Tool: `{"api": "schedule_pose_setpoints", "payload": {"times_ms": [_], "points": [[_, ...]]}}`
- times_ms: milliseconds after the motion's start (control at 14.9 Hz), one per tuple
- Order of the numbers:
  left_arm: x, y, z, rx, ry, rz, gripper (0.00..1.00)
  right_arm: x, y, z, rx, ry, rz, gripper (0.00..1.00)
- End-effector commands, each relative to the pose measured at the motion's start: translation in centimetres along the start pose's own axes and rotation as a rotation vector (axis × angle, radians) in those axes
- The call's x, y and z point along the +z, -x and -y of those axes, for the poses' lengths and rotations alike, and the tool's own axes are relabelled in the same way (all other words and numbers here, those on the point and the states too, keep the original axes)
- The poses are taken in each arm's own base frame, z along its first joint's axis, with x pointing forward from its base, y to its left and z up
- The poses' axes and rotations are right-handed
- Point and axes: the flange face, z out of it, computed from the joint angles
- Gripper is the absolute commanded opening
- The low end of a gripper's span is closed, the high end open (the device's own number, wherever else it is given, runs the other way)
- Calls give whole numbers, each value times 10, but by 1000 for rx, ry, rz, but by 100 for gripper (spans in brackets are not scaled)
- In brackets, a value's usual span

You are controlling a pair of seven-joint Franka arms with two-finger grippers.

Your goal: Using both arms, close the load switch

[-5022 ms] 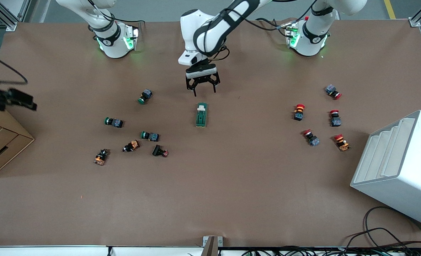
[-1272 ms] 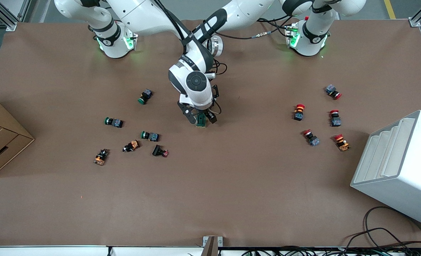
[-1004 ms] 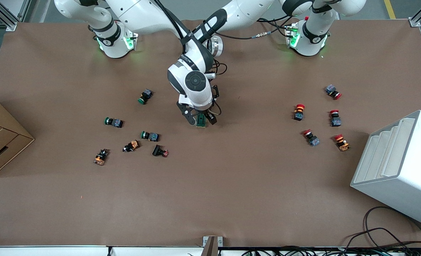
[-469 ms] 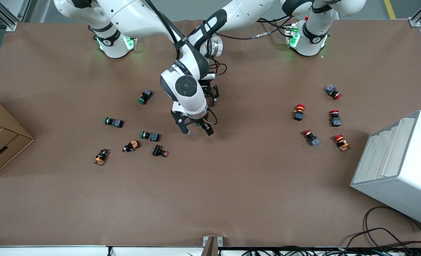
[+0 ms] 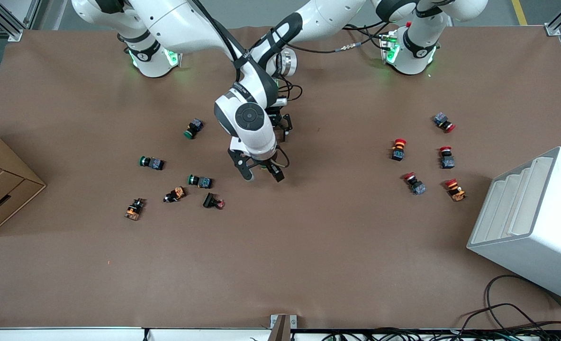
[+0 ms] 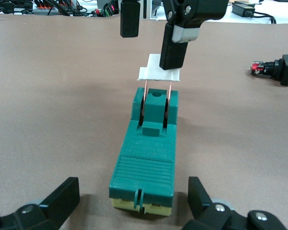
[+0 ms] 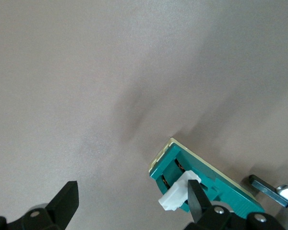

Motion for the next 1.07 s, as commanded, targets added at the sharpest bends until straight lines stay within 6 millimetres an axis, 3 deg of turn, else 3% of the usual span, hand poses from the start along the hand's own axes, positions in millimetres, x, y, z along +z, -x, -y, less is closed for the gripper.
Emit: {"api": "schedule_pose_setpoints", "payload": {"times_ms": [0, 1004], "points": [[13, -1, -8, -29, 12, -2, 99, 3, -1, 10, -13, -17, -4, 100], [12, -8, -11, -51, 8, -3, 99, 28, -13, 22, -8, -20, -21, 100]]}}
